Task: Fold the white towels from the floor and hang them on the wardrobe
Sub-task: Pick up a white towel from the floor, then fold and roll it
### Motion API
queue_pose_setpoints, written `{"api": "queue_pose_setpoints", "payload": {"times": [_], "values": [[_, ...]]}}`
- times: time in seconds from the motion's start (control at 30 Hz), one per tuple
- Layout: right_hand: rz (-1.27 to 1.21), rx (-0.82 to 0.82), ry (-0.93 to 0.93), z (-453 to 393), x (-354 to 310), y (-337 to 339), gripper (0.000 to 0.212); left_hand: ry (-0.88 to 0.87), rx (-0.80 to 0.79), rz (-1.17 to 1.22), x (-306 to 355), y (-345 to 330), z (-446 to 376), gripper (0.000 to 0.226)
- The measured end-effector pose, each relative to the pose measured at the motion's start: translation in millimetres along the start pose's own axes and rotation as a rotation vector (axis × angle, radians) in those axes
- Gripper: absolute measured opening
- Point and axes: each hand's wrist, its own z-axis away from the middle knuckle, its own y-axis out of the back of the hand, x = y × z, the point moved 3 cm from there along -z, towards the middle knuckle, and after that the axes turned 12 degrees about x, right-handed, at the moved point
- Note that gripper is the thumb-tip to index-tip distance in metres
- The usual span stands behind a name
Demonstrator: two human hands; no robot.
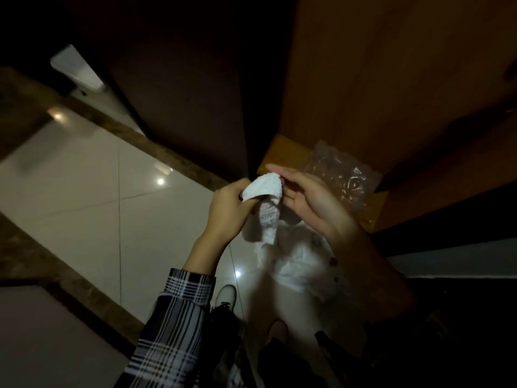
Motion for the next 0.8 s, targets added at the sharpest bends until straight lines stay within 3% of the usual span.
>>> {"api": "queue_pose_setpoints", "payload": {"times": [0.27, 0.53, 0.7, 0.8], "values": [[0.325, 0.116, 0.064, 9, 3, -21, 0.056, 0.110, -0.045, 0.065, 12, 30, -21, 0.030], [0.747, 0.134, 0.217, 6, -6, -39, 0.014, 0.190, -0.002, 0.155, 34, 83, -58, 0.058], [1.079, 0.202, 0.344, 8, -32, -30, 0.033, 0.192, 0.069, 0.044, 45, 114, -78, 0.047], [1.135, 0.280, 0.511, 15, -53, -34, 0.040, 0.182, 0.112, 0.032, 46, 129, -86, 0.040]]}}
